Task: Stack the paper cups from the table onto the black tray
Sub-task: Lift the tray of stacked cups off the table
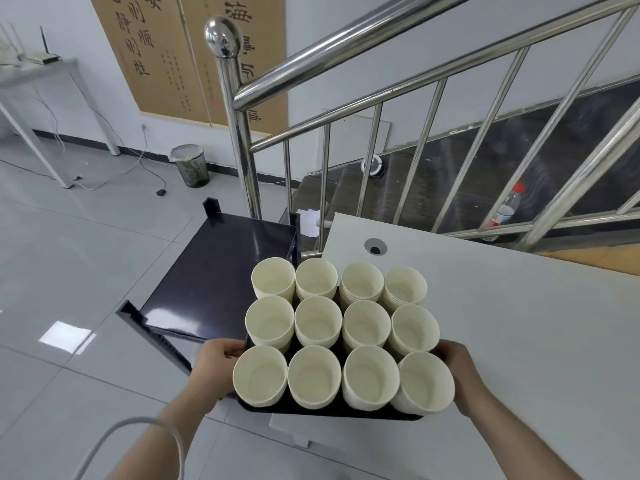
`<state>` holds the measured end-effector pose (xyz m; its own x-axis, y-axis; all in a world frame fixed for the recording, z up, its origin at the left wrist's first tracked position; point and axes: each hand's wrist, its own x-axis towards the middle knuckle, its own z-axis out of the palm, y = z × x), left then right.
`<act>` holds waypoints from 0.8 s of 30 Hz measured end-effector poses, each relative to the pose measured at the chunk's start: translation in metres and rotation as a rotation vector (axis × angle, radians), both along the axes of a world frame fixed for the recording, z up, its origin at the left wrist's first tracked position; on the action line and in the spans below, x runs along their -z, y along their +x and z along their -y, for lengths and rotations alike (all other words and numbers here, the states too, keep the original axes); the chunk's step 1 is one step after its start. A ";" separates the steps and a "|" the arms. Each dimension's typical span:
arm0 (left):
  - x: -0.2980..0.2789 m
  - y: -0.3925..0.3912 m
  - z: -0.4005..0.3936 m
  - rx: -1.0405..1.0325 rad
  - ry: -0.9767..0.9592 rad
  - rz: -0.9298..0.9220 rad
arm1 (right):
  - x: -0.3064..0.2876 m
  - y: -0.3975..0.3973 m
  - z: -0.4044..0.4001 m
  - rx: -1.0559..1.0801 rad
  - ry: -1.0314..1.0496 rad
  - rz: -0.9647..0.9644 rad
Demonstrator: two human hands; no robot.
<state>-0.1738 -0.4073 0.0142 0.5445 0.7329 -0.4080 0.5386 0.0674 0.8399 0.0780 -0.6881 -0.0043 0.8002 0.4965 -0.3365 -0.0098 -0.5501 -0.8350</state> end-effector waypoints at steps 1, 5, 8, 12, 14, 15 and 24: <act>-0.002 -0.005 -0.005 -0.016 0.016 0.001 | -0.004 -0.007 -0.007 0.004 0.005 -0.011; -0.011 -0.040 -0.033 0.002 0.055 0.033 | -0.010 -0.042 -0.039 0.030 0.012 -0.034; -0.019 -0.069 -0.058 0.019 0.024 0.044 | -0.012 -0.073 -0.062 0.065 0.021 -0.078; -0.025 -0.106 -0.098 0.031 0.011 0.047 | -0.009 -0.116 -0.093 0.125 0.029 -0.123; -0.029 -0.126 -0.121 0.055 0.018 0.050 | -0.010 -0.142 -0.115 0.159 0.042 -0.148; -0.030 -0.133 -0.131 0.057 0.016 0.041 | -0.011 -0.154 -0.123 0.178 0.049 -0.159; -0.024 -0.187 -0.218 0.075 -0.047 -0.004 | -0.022 -0.217 -0.200 0.174 0.057 -0.144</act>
<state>-0.3611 -0.1894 0.0384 0.5952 0.6701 -0.4436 0.5470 0.0666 0.8345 -0.1385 -0.4880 0.0179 0.8214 0.3766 -0.4284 -0.2216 -0.4814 -0.8481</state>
